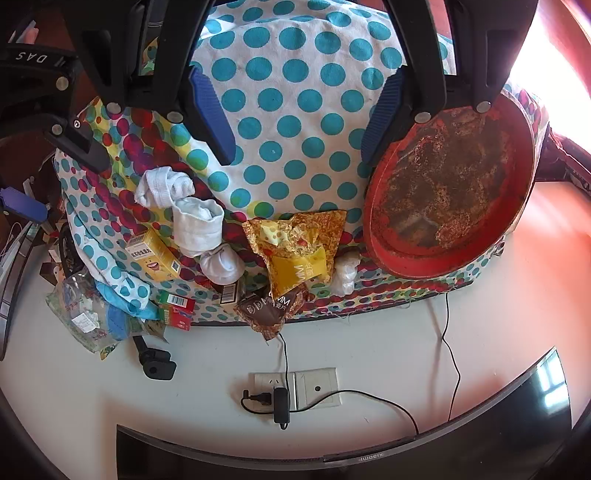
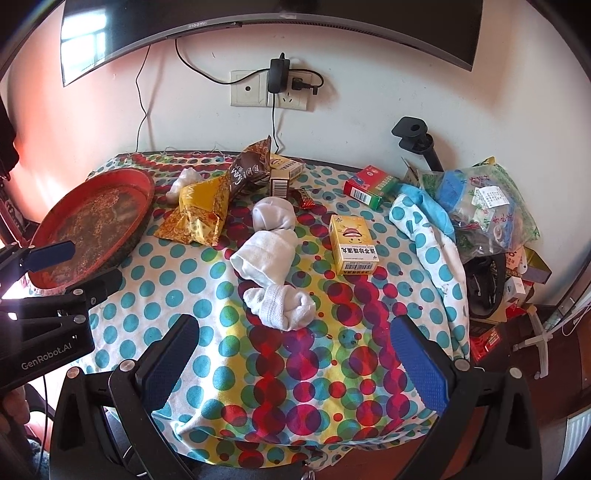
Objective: Organize objects
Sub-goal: 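Move the right tool to the knotted white sock while the left approaches the rolled sock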
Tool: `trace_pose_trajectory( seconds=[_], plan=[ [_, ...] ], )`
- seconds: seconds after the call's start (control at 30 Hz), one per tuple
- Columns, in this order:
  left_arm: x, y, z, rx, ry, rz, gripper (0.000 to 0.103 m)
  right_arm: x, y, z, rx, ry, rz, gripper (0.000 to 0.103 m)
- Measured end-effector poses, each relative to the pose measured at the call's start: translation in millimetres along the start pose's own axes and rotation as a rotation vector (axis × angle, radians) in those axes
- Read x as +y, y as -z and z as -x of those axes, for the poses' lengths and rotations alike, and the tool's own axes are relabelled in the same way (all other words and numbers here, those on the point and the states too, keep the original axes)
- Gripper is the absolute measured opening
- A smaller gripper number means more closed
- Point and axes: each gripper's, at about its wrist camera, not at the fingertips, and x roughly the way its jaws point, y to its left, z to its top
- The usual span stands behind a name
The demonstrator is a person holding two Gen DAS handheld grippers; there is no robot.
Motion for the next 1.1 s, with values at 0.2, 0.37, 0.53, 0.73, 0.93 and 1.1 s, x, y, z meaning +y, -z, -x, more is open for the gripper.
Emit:
trace_pose_trajectory(
  seconds=[0.2, 0.37, 0.53, 0.73, 0.93, 1.1],
  plan=[
    [12.2, -0.9, -7.2, -0.008, -0.014, 0.029, 0.073, 2.2, -1.2, -9.2, -0.007, -0.016, 0.001, 0.103],
    [22.8, -3.9, -22.0, 0.023, -0.001, 0.036, 0.073, 6.9, -2.1, -22.1, -0.014, -0.016, 0.038, 0.102],
    [28.0, -0.4, -32.1, 0.017, 0.023, 0.037, 0.073, 5.9, 3.1, -49.4, 0.011, -0.030, 0.026, 0.101],
    [22.6, 1.5, -50.0, 0.042, 0.030, 0.032, 0.073, 4.4, 12.6, -75.3, 0.049, -0.054, 0.024, 0.083],
    [16.8, 3.1, -65.7, 0.065, 0.038, 0.012, 0.073, -7.8, 16.1, -93.7, 0.072, -0.118, -0.057, 0.083],
    [13.0, 2.3, -78.0, 0.079, 0.029, 0.004, 0.073, -10.7, 8.8, -106.8, 0.077, -0.130, -0.072, 0.083]
  ],
)
